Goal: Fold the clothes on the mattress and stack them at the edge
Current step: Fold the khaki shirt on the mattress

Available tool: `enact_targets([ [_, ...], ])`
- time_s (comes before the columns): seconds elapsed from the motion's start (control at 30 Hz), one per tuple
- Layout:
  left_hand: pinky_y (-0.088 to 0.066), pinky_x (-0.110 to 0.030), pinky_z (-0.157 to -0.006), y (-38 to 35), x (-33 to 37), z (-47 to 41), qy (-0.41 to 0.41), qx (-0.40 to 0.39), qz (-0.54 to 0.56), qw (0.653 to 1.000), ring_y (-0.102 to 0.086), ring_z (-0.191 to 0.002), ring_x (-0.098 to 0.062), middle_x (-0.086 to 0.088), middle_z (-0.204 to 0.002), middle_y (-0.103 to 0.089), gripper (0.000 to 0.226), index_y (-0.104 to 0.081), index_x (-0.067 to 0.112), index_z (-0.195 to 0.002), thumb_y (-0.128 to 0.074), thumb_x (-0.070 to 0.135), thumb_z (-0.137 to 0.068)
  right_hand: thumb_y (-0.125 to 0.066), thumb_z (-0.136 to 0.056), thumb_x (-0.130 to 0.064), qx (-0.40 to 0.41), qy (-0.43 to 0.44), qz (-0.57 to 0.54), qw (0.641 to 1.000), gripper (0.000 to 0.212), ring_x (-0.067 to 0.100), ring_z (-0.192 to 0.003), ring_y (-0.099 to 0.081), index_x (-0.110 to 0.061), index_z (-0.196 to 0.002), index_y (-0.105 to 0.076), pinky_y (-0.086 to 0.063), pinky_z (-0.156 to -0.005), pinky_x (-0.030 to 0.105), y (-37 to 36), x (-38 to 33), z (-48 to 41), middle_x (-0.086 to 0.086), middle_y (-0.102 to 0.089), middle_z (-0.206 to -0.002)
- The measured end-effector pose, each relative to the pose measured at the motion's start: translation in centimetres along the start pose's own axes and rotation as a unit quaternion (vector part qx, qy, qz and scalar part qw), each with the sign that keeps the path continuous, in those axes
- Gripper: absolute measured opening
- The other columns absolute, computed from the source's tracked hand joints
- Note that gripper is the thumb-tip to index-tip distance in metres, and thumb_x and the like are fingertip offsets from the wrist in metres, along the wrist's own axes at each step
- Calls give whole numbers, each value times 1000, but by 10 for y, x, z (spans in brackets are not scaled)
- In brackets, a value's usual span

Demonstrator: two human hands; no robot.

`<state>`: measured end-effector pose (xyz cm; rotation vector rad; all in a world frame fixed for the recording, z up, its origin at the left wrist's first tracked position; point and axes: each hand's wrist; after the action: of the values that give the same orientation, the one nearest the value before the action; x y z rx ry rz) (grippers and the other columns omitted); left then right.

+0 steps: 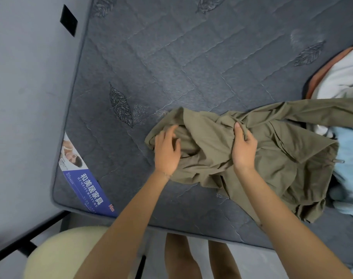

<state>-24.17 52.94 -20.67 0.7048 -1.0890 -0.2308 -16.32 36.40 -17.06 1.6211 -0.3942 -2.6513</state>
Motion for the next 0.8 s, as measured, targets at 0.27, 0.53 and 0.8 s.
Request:
enact_targets([
  [0.27, -16, -46, -117, -13, 27, -54, 40, -32, -88, 995, -16, -145, -31, -16, -157, -17, 83, -11, 18, -153, -64, 16, -89, -56, -97, -15, -65, 52, 44, 996, 26, -8, -71, -59, -22, -75, -68, -44, -71, 9, 59, -8, -12, -19, -68, -69],
  [0.53, -44, -10, -72, -34, 45, -36, -39, -135, 115, 983, -59, -75, 5, 7, -79, -66, 13, -62, 19, -80, -63, 12, -91, -57, -96, -20, 123, 7, -34, 992, 14, -11, -88, -59, -13, -104, -66, -44, -85, 8, 93, -9, -53, -7, -67, -98],
  [0.8, -43, -19, -70, -78, 100, -18, 16, -4, 216, 976, -50, -69, -8, -3, -70, -55, 21, -56, 20, -76, -59, 6, -91, -72, -85, -28, 87, -222, -64, 969, 57, 17, -109, -53, -5, -130, -45, -40, -93, 26, 88, 43, -15, 5, -53, -111],
])
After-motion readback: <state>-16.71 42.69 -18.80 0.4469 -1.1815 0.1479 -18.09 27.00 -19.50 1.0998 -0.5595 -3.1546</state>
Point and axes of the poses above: each hand's wrist, its own z-axis away from the middle knuckle, its own y-axis out of the back of the hand, x = y × z
